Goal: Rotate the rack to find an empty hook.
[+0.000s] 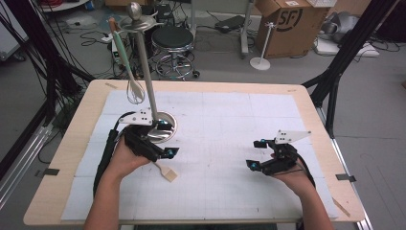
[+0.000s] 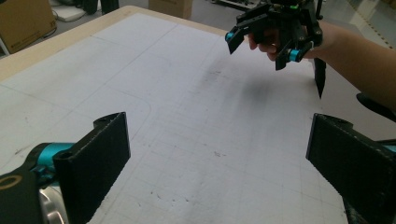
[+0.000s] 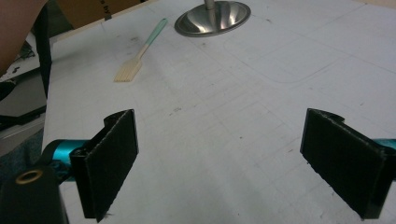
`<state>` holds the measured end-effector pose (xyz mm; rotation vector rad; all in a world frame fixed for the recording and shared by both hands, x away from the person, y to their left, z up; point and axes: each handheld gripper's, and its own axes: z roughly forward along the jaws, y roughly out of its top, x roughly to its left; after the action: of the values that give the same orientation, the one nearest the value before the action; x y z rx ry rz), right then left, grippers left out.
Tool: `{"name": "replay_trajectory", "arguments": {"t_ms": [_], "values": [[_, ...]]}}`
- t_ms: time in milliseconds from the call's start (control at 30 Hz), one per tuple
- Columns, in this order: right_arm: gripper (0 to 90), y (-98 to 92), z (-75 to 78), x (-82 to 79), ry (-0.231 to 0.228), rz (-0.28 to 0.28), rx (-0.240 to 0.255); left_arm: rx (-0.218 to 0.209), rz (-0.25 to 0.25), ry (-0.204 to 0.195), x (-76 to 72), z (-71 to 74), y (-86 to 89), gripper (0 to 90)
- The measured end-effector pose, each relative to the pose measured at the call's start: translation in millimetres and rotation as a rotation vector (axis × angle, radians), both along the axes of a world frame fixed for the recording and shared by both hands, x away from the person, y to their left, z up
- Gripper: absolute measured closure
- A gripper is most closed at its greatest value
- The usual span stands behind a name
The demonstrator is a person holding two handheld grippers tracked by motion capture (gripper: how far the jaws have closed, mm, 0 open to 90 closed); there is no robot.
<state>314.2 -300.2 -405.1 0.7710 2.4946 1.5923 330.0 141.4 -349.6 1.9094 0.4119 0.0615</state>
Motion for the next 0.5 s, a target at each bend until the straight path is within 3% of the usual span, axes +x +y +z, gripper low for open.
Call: {"name": "replay_trajectory", "arguments": {"t_ms": [267, 500], "values": [[11.1, 0.4, 0.8, -1.4, -0.006, 0.002, -0.007, -0.002, 0.046, -0.011, -0.8, 4.4, 4.2, 11.4], [11.1, -2.2, 2.5, -3.2, -0.006, 0.003, -0.001, -0.023, 0.083, -0.056, -5.6, 16.9, 7.1, 44.2]]}}
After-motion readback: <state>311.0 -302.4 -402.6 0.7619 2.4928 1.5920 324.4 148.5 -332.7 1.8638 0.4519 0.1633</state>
